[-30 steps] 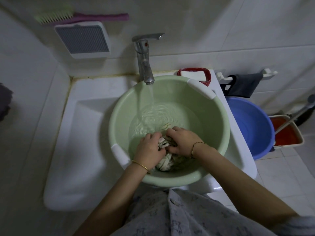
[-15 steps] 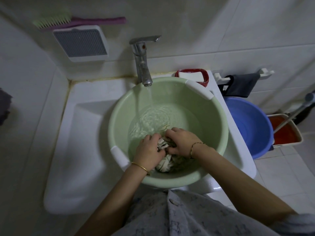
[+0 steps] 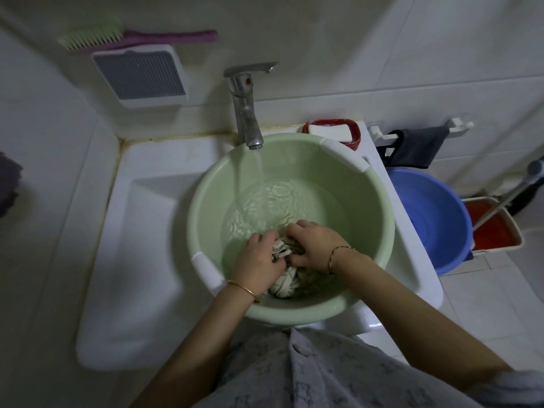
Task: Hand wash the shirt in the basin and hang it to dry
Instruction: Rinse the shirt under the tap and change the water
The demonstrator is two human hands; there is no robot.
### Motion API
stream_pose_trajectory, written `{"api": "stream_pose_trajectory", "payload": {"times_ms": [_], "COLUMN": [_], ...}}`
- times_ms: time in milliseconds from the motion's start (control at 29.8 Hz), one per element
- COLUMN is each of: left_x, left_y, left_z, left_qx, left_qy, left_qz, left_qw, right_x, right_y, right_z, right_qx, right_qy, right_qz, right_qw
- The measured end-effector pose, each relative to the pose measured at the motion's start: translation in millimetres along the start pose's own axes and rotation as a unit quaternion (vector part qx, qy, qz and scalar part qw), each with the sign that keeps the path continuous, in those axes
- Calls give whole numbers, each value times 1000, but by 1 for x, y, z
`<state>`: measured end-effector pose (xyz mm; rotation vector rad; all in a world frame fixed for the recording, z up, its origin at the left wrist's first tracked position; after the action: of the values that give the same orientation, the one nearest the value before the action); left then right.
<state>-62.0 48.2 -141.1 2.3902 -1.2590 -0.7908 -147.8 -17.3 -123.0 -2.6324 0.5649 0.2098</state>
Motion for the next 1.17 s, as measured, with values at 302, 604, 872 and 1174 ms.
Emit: {"api": "stream_pose_trajectory", "payload": {"times_ms": [302, 604, 872, 1174], "left_x": [0, 0, -1, 1], "left_y": [0, 1, 0, 20], "left_z": [0, 0, 0, -70], "left_qx": [15, 13, 14, -26], "left_qy": [-7, -13, -15, 134], "left_qz": [-8, -9, -18, 6], "left_qw": [1000, 1000, 1000, 991], "right_x": [0, 0, 0, 0], "right_y": [1, 0, 1, 7], "right_z": [1, -1, 0, 1], "right_qx": [4, 5, 7, 40], "right_qy": [-2, 0, 2, 15], "right_qz": [0, 0, 0, 16], "right_qw": [1000, 1000, 1000, 999]}}
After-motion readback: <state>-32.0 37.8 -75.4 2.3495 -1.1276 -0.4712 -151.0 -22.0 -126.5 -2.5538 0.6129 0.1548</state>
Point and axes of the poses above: each hand's wrist, its own x-axis towards the middle knuckle, its own z-axis out of the palm, y = z × x, the point moved 8 cm from there along x, towards the middle knuckle, and after that the axes turned 14 degrees about -z, right-handed, at the moved point
